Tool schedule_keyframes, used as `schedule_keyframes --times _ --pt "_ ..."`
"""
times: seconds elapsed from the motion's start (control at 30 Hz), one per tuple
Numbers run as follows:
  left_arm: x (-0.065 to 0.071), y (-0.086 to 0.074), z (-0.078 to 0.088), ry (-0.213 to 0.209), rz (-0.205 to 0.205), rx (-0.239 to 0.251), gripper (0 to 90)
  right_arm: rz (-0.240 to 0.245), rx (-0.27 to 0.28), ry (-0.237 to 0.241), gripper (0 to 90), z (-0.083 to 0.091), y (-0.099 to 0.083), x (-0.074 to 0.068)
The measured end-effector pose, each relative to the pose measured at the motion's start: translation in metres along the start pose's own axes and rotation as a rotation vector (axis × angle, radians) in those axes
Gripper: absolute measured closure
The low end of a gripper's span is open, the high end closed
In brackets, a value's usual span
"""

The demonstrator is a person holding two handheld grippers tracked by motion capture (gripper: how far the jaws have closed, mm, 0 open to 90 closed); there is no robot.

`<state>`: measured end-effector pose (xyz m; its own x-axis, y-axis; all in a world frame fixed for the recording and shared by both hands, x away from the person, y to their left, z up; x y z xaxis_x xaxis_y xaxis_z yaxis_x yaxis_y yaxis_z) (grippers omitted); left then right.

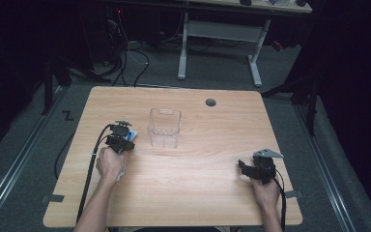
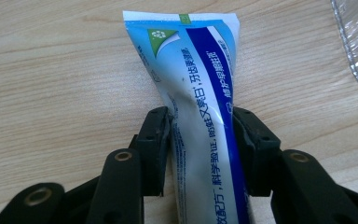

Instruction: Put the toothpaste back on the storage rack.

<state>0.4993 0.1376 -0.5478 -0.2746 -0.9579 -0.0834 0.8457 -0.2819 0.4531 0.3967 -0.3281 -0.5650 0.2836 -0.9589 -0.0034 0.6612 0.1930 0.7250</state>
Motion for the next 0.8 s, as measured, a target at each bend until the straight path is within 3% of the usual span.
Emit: schedule_keyframes --times 0.6,0.8 --pt "-0.0034 0.002 -0.0001 -0.046 0.037 -0.014 66.8 0.0 0.0 -0.001 31.9 0.0 0.0 0.0" --pt "-0.0066 0.0028 0.0015 -0.089 0.052 -0.008 70.8 0.0 0.0 0.0 31.9 0.0 0.0 0.0"
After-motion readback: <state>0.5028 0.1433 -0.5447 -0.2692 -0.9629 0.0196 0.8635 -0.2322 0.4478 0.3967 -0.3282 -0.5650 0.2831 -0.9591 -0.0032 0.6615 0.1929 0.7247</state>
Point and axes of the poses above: each handheld gripper's, and its own axes: z roughly backward along the jaws, y roughly out of its top, x roughly to its right, the point moved 5 cm from there along -z, roughly forward along the jaws, and after that the axes turned 2 degrees about y, right-handed, at the moved point
